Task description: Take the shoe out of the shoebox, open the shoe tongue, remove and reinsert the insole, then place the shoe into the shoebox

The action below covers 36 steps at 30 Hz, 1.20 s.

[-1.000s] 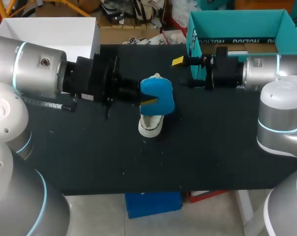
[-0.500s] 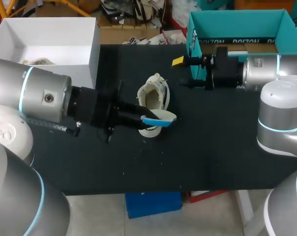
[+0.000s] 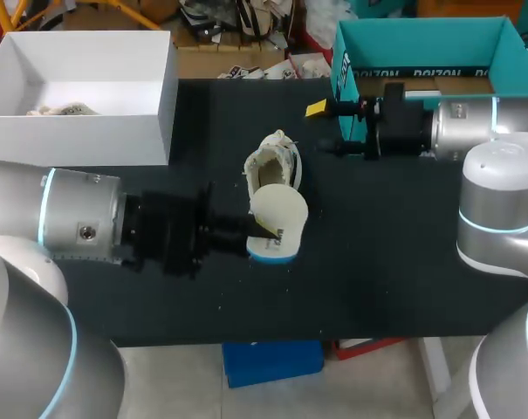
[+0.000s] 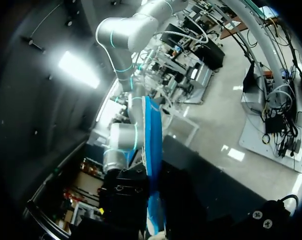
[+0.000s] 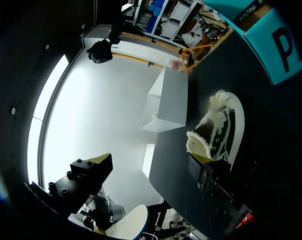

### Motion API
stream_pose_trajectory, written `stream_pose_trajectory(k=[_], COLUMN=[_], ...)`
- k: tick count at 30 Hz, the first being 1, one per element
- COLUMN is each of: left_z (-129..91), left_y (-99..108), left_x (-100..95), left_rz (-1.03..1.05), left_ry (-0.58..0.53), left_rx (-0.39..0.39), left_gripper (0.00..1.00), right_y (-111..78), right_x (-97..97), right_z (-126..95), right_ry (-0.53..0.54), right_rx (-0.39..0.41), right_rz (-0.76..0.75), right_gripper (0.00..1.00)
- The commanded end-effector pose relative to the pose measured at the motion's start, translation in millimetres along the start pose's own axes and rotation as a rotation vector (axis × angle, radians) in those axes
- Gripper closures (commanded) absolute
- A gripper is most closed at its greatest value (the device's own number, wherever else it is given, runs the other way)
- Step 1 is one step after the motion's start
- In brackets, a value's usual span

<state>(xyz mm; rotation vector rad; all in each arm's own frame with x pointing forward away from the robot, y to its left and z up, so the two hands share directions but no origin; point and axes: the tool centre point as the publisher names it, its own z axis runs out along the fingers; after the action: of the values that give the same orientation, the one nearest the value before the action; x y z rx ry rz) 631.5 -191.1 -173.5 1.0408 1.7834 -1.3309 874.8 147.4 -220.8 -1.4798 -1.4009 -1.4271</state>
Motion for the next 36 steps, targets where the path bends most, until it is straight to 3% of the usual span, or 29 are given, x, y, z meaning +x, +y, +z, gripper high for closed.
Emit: stream_pose_trajectory(k=[1, 8, 15, 20, 28, 36], left_z=[1, 1, 0, -1, 6, 17], left_y=[-2, -6, -4, 15, 49, 93], left_x=[3.7, 5.1, 35.1, 50.0, 64.0, 62.5], left_rz=[0.003, 0.052, 0.255, 0.404, 0.575, 0.649], left_ry=[-0.028, -0.061, -0.108, -0.159, -0.238, -0.252], left_rx=[-0.006, -0.015, -0.102, -0.138, -0.121, -0.151], left_gripper=[1.00, 1.00, 1.00, 1.00, 1.00, 1.00], right_y=[-1.0, -1.0, -1.0, -1.0, -1.0, -1.0], right_x=[-0.3, -0.3, -0.3, -0.3, -0.3, -0.3], right_z=[1, 1, 1, 1, 1, 1], right_ry=[0.000, 0.000, 0.000, 0.000, 0.000, 0.000], right_rx=[-0.004, -0.004, -0.004, -0.004, -0.004, -0.004], right_rz=[0.000, 0.000, 0.000, 0.000, 0.000, 0.000], right_gripper=[0.00, 0.00, 0.00, 0.00, 0.00, 0.00])
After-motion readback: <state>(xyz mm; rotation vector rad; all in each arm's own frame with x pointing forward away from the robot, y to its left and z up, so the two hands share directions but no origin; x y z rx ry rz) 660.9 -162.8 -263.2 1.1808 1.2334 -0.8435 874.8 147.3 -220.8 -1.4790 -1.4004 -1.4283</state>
